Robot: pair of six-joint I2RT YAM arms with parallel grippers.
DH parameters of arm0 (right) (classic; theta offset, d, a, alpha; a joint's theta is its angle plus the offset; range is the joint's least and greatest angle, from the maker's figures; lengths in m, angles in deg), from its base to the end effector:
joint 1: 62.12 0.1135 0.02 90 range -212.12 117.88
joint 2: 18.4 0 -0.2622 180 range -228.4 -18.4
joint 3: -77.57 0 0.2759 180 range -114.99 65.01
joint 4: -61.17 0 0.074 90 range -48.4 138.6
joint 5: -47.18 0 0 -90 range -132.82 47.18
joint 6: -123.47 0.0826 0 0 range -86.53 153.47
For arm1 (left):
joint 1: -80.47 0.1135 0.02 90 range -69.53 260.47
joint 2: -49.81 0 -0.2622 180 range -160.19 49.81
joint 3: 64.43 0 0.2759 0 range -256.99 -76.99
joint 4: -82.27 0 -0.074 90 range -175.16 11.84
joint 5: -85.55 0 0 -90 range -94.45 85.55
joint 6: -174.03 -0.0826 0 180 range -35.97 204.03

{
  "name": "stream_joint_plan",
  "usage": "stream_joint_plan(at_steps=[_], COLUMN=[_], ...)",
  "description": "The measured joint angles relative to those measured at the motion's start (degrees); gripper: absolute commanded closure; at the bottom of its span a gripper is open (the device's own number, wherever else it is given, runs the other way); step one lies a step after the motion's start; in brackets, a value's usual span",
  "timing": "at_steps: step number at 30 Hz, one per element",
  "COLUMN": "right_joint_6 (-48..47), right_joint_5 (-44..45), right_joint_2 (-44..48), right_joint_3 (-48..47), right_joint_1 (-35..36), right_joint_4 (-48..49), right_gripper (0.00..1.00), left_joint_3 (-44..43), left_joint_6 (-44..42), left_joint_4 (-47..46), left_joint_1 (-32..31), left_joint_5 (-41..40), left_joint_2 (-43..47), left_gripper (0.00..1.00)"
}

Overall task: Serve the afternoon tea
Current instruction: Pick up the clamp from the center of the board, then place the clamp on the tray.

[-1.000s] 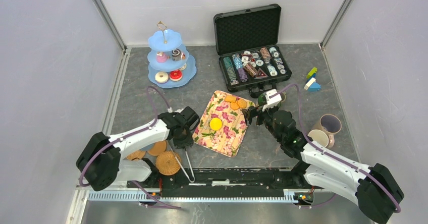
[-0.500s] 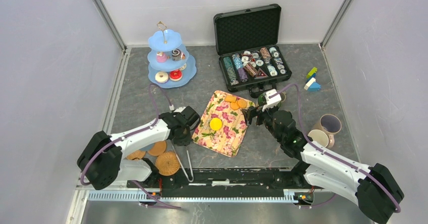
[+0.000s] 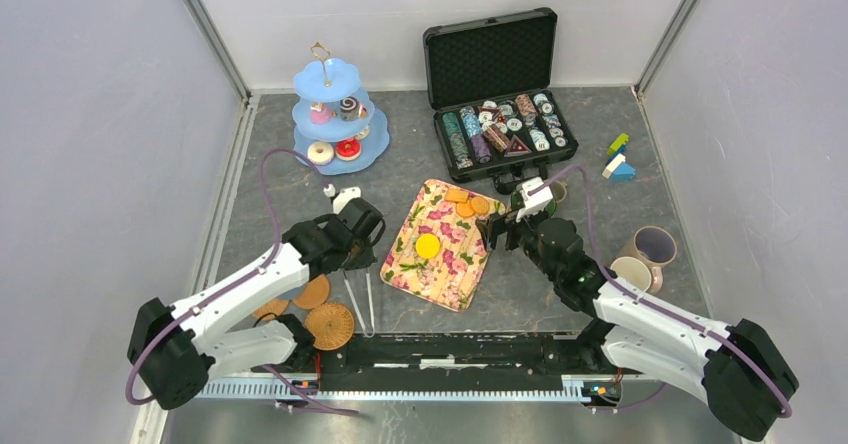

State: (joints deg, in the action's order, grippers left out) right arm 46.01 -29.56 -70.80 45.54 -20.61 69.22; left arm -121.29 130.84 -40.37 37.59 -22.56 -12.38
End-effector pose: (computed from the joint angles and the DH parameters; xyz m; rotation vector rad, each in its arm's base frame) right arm 0.2144 0.1644 0.1923 -0.2866 1.7817 0.4713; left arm 0.1951 -0.1461 0.1843 -0.1884 2.5770 -0.1506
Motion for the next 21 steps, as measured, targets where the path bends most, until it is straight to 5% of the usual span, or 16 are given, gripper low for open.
stream_joint_plan(at_steps=[9, 13, 21], right_joint_6=[-0.8, -0.8, -0.9], right_joint_5=[-11.6, -13.7, -13.7], right_joint_2=[-4.4, -5.4, -5.4], right_joint_3=[-0.5, -0.7, -0.7], right_joint_1=[0.0, 0.0, 0.0], right_joint_4=[2.4, 2.4, 2.4], right_gripper=[0.02, 0.02, 0.02], left_joint_3=[-2.5, -9.6, -15.2], left_joint_6=[-4.3, -8.3, -8.2], left_joint_4=[-3.9, -7.7, -12.6], left_joint_1=[0.0, 1.9, 8.6], left_joint_5=[-1.5, -1.8, 10.1], left_joint_2=[3.8, -5.3, -25.4], left_gripper=[0.98, 0.98, 0.98])
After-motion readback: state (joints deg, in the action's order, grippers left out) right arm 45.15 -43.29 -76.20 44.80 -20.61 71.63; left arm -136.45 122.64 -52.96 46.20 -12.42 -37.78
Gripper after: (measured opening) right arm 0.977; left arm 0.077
